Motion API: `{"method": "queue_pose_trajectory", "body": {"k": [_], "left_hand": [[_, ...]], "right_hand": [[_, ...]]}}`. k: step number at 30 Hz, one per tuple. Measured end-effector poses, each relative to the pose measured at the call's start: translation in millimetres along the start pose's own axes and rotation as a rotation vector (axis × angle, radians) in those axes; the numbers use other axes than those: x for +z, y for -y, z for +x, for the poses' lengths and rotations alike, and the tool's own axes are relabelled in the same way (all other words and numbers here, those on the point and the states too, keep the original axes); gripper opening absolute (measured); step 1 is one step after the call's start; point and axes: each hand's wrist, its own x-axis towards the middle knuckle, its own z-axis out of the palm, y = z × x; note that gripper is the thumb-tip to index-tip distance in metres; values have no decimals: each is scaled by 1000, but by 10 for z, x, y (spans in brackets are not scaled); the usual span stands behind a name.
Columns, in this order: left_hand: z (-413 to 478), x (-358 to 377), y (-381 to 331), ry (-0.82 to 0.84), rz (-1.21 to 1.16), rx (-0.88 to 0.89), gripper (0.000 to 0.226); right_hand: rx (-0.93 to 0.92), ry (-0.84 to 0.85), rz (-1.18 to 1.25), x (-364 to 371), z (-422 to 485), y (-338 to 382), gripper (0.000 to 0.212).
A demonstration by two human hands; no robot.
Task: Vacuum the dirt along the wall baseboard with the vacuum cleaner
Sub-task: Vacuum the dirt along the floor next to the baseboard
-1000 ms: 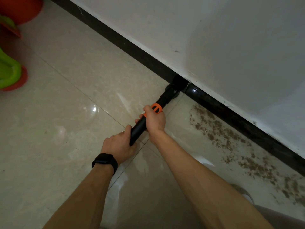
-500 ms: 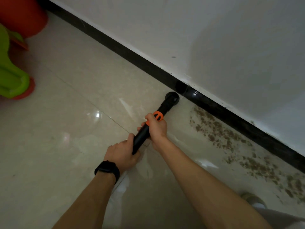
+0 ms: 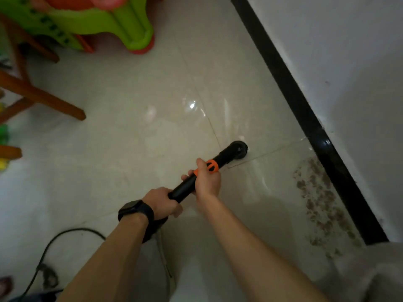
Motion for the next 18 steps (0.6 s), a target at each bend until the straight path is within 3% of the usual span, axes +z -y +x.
{"method": "queue_pose_trajectory", "body": {"k": [3,7,10,14,18], "left_hand": [[-306,248,374,-27,-68,-116,15],[-659,537,797,-36,-115,-252,8],[-802,727,958,-27,-167,-321,16],[-672,917,961,-100,-209,-250,17],[-336,968,757,-200,-118,-58,11]], "right_hand": [[44,20,-85,24,-240,-400,42],[118,39,-170,-29,-538,-874,38],[137,76,-209,-92,-676,-1084,38],[42,68,-267,-143,-576,-1073,37],[-84,-15,-219,-162,-293,-881,38]]}}
